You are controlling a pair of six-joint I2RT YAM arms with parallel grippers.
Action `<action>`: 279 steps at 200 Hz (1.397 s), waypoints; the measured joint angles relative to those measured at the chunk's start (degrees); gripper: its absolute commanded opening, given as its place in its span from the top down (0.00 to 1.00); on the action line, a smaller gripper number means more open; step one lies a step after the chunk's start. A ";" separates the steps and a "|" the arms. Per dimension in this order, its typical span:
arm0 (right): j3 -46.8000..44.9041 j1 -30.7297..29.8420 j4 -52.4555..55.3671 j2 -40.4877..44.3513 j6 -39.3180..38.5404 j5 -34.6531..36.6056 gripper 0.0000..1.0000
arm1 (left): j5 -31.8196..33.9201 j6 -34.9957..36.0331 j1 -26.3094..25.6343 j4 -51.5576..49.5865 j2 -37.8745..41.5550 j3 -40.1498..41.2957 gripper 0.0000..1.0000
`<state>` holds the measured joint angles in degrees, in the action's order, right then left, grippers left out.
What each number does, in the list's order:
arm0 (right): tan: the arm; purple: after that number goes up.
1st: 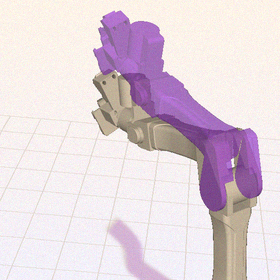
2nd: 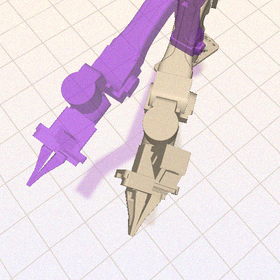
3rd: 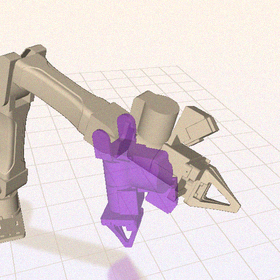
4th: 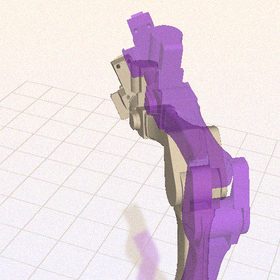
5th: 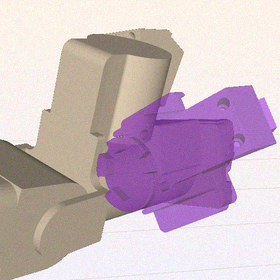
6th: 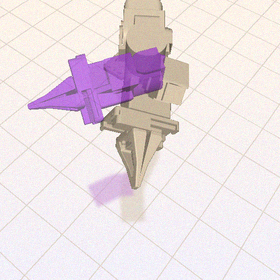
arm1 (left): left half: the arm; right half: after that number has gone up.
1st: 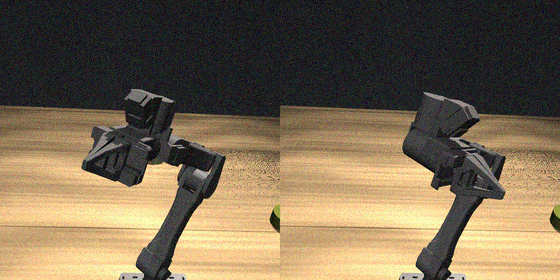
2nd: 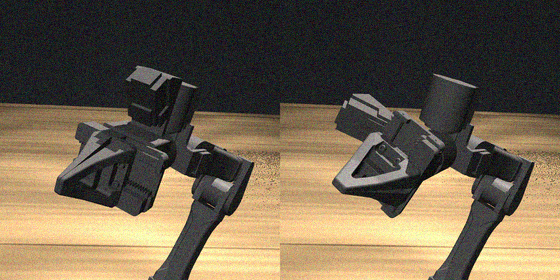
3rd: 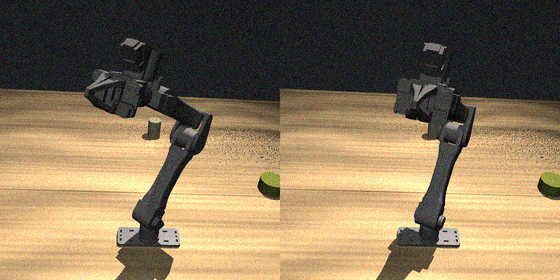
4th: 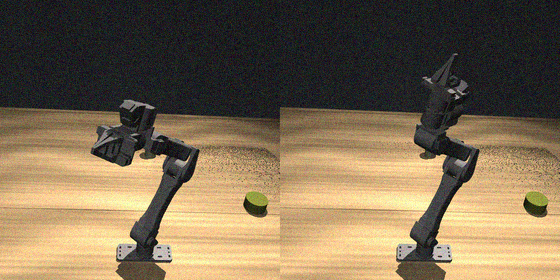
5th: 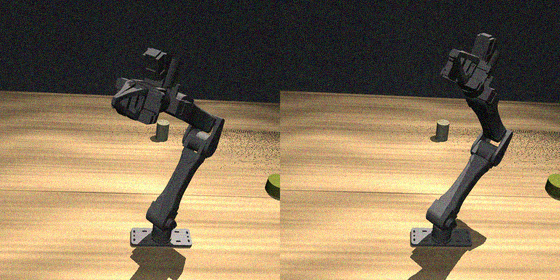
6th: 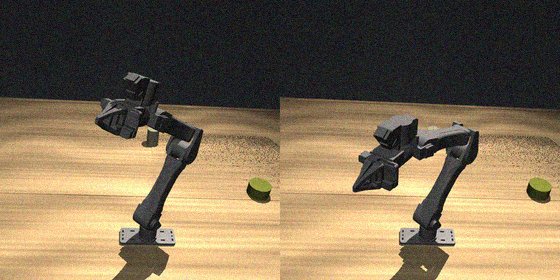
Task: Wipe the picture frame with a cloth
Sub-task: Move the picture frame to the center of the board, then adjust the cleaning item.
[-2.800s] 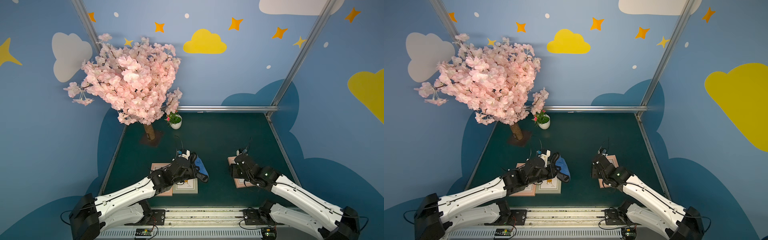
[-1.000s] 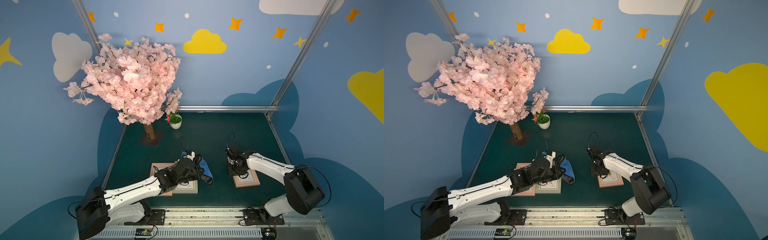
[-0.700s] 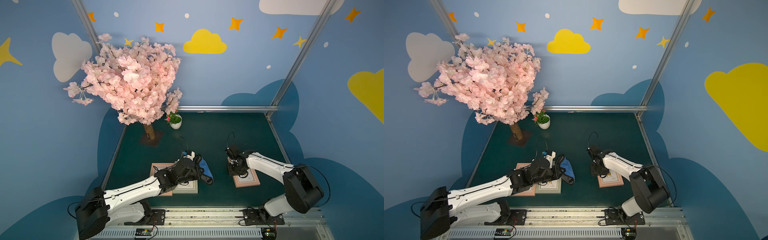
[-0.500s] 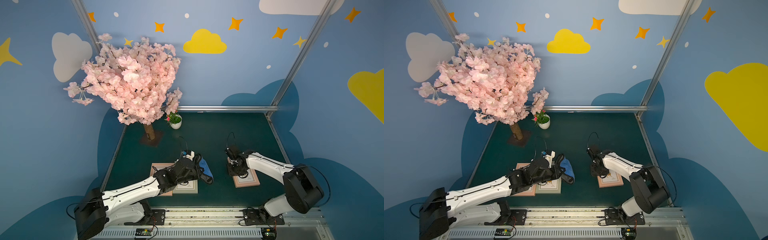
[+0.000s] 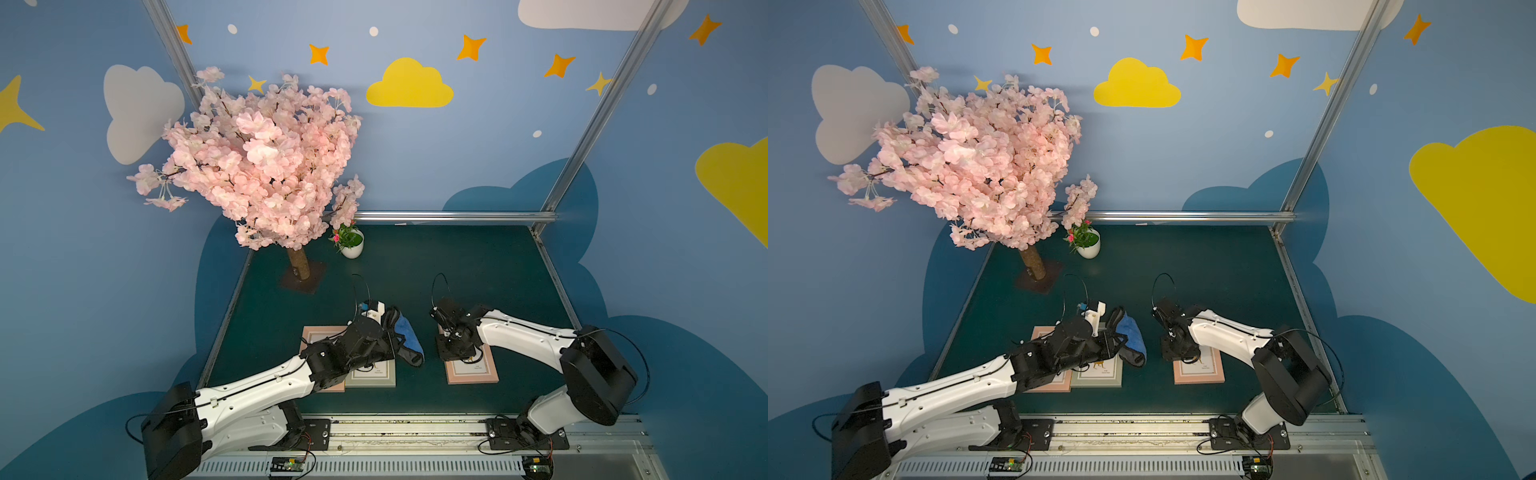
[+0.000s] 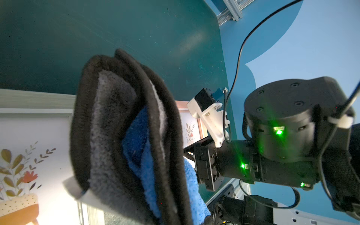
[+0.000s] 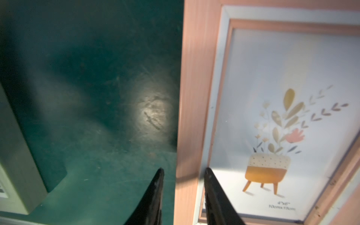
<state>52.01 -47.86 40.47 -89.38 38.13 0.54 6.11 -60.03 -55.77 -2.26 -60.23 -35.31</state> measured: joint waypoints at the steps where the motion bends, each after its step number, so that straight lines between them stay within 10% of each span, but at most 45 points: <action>1: 0.07 -0.09 0.00 -0.11 0.07 -0.02 0.67 | 0.00 0.00 0.00 -0.02 0.04 0.02 0.97; 148: 8.22 -9.64 -2.82 -4.92 5.38 0.02 0.58 | 1.42 0.63 1.75 -3.78 5.38 2.21 0.97; 197: 4.07 -6.93 -2.95 11.80 8.07 1.88 0.44 | 1.09 2.60 1.77 -4.24 5.25 0.37 0.97; 231: -6.43 1.01 -5.68 29.70 14.16 1.75 0.13 | -0.26 3.04 2.08 -2.27 3.37 -2.14 0.97; 279: -13.77 8.90 -12.85 46.40 26.62 -4.96 0.10 | -2.75 1.99 2.56 5.73 -2.51 -6.16 0.97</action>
<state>38.24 -38.96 27.62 -42.98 64.75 -4.43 3.36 -58.04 -53.21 3.46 -62.74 -41.47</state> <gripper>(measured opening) 0.897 0.083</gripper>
